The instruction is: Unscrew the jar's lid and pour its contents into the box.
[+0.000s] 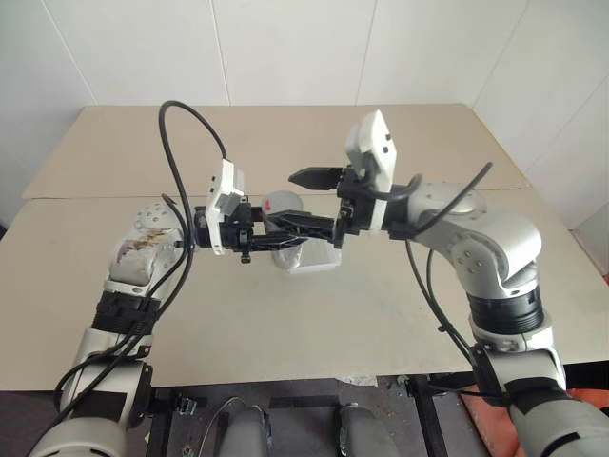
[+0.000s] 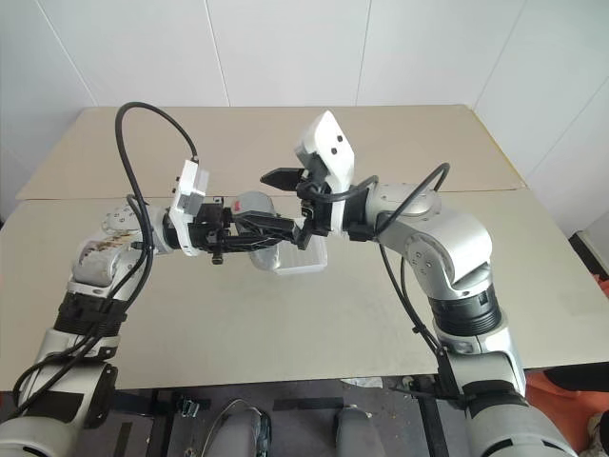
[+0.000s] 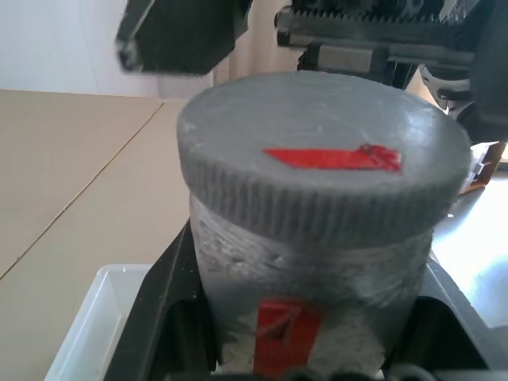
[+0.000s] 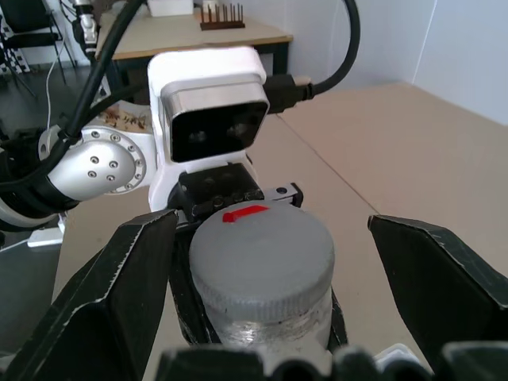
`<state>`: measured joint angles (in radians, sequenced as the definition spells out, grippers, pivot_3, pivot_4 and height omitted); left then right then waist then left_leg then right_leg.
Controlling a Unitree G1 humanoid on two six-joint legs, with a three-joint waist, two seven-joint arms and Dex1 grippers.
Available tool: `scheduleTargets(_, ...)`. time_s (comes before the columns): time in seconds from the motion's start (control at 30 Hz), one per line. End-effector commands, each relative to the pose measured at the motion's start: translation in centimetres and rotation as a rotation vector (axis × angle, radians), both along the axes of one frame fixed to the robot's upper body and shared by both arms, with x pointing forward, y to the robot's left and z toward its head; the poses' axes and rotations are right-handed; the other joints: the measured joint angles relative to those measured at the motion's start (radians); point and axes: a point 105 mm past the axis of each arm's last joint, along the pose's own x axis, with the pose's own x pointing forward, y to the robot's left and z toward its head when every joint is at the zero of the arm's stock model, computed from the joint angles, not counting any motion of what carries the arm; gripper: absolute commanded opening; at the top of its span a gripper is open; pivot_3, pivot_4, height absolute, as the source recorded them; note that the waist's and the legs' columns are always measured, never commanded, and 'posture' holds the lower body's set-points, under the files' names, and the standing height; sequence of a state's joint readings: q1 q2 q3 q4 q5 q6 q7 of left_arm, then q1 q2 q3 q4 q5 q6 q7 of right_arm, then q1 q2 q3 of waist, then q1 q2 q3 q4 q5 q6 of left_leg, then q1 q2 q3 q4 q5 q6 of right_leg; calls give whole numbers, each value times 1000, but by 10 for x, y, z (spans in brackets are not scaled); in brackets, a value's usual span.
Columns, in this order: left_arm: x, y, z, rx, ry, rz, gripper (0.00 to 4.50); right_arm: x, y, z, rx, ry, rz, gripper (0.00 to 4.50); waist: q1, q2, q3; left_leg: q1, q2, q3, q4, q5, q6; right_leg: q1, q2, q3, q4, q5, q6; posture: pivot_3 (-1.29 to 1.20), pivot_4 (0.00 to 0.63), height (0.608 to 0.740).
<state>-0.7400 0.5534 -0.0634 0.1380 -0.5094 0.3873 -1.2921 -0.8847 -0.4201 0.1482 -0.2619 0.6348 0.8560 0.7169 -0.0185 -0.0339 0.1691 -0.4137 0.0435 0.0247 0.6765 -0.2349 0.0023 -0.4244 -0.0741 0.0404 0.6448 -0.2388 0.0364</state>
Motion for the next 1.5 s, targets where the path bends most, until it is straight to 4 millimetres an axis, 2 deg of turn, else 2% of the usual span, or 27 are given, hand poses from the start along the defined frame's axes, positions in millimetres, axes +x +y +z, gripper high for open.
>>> scheduleTargets(0.03,-1,-3,13,-5,-65,-27,1955,-2,5,12,12,-55,19,4500,2,0,0,0,0,0,0,0,0,0,0,0,0,0,0,0,150,740)
scheduleTargets(0.23,-2,-3,13,-4,-76,-43,1955,2,8,11,17,-51,17,4500,2,0,0,0,0,0,0,0,0,0,0,0,1,0,0,0,150,740)
scheduleTargets(0.53,-2,-3,10,10,-73,-61,1955,0,7,21,48,-97,24,4500,2,0,0,-1,0,0,0,0,0,0,0,0,2,0,0,0,150,740)
scheduleTargets(0.67,-2,-4,10,11,-77,-65,1955,-1,7,19,45,-94,36,4500,2,0,0,-1,0,0,0,0,0,0,0,0,1,0,0,0,150,740)
scheduleTargets(0.77,-2,-4,10,12,-80,-67,1955,-1,8,18,44,-90,42,3934,2,0,0,-1,0,0,0,0,0,0,0,0,2,0,0,0,150,740)
scheduleTargets(0.9,-3,-5,9,16,-85,-66,1955,-1,9,16,42,-77,52,2712,2,0,0,-1,0,0,0,0,0,0,0,0,2,0,0,0,150,740)
scheduleTargets(1.1,-4,-3,10,21,-96,-71,1955,-1,10,14,35,-66,79,2712,2,0,0,-1,0,0,0,0,0,0,0,0,2,0,0,0,150,740)
scheduleTargets(1.17,-8,-2,12,13,-100,-109,1955,-9,9,16,53,-81,182,2712,2,0,0,-1,0,0,0,0,0,0,0,0,2,0,0,0,150,740)
scheduleTargets(1.33,-28,-1,23,-32,-55,-299,1955,-33,1,13,39,-112,566,2712,2,0,0,-1,0,0,0,0,0,0,0,0,0,0,0,0,150,740)
scheduleTargets(1.5,-43,-3,31,-14,-41,-422,1955,-35,-6,9,-21,-100,828,2712,-3,1,0,0,1,0,1,0,0,0,1,0,0,0,0,0,150,740)
